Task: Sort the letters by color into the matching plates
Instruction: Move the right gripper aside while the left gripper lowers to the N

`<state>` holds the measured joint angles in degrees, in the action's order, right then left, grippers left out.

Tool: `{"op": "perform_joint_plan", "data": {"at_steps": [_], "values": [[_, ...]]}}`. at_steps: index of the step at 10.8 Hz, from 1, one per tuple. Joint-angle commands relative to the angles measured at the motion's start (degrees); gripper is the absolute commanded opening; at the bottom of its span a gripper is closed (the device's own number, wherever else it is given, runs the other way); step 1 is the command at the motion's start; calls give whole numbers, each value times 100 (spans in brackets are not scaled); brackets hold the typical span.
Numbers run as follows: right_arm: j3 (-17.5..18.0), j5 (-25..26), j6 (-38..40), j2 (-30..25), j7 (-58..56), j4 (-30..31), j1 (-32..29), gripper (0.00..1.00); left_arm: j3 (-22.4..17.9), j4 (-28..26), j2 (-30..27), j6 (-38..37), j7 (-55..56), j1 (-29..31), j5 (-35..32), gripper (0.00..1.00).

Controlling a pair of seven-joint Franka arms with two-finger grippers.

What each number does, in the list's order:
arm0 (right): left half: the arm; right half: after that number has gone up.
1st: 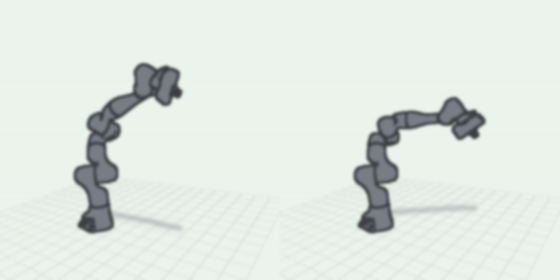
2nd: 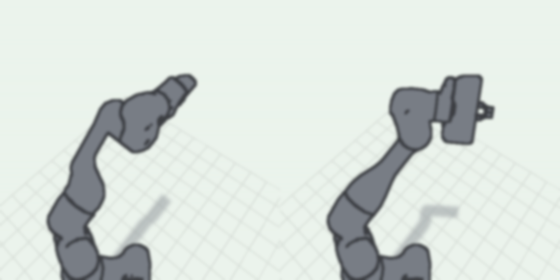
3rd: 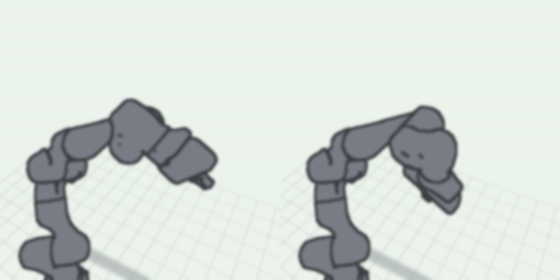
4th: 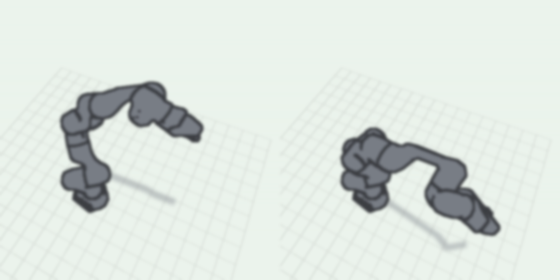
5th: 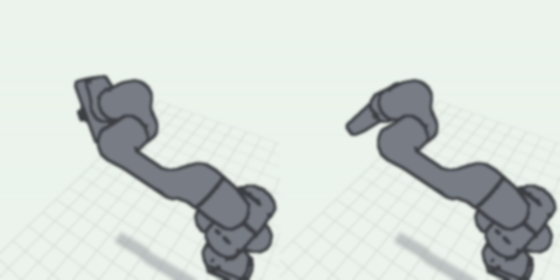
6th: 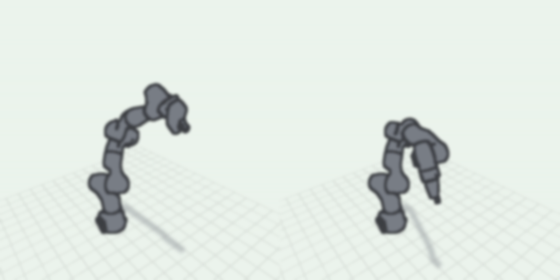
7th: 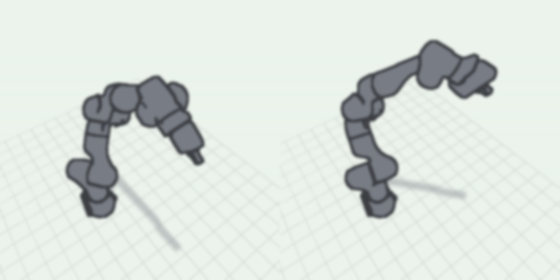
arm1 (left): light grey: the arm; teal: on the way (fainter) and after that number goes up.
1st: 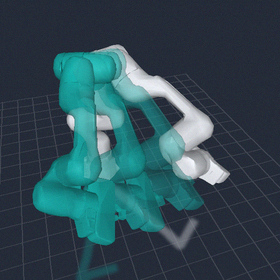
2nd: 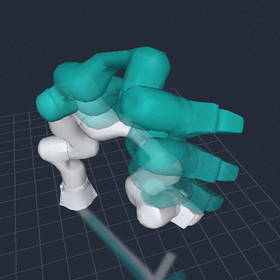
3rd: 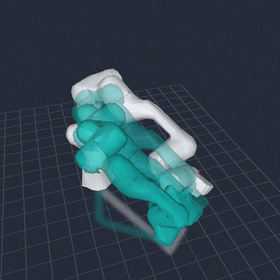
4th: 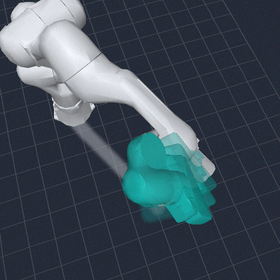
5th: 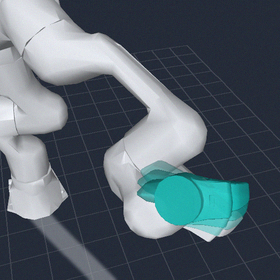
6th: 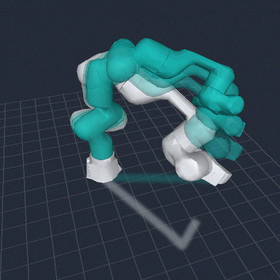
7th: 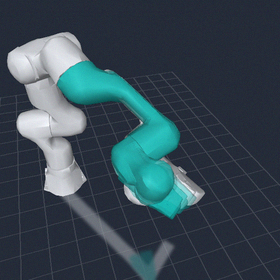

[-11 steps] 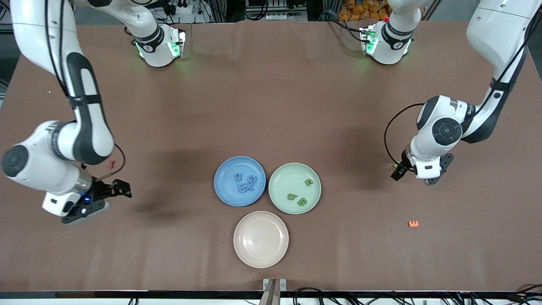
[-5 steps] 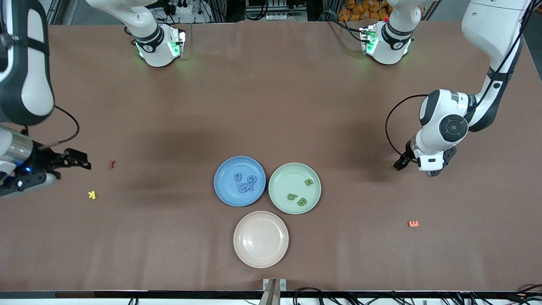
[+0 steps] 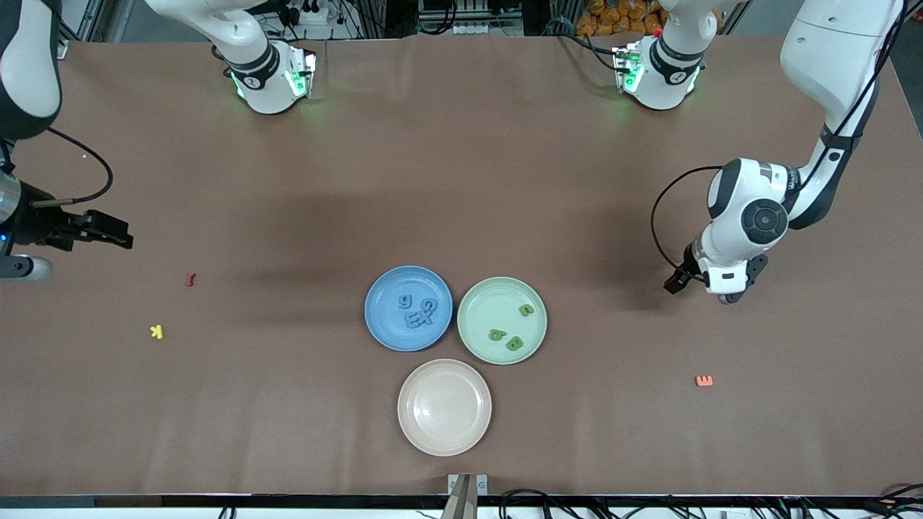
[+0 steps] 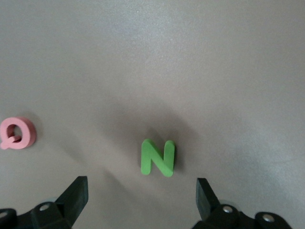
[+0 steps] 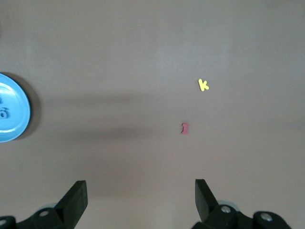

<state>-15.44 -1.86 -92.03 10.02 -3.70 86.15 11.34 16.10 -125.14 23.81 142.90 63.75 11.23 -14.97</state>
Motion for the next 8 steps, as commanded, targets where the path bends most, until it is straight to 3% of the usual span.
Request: {"op": "perform_joint_plan", "data": {"at_steps": [1,8], "values": [[216,212,544,-368,852,-212,61,100,-98,234,246,141,-187,-77,179,100],[340,388,238,-518,1363,-186,18,100,-221,253,519,502,-179,-94,126,100]]}}
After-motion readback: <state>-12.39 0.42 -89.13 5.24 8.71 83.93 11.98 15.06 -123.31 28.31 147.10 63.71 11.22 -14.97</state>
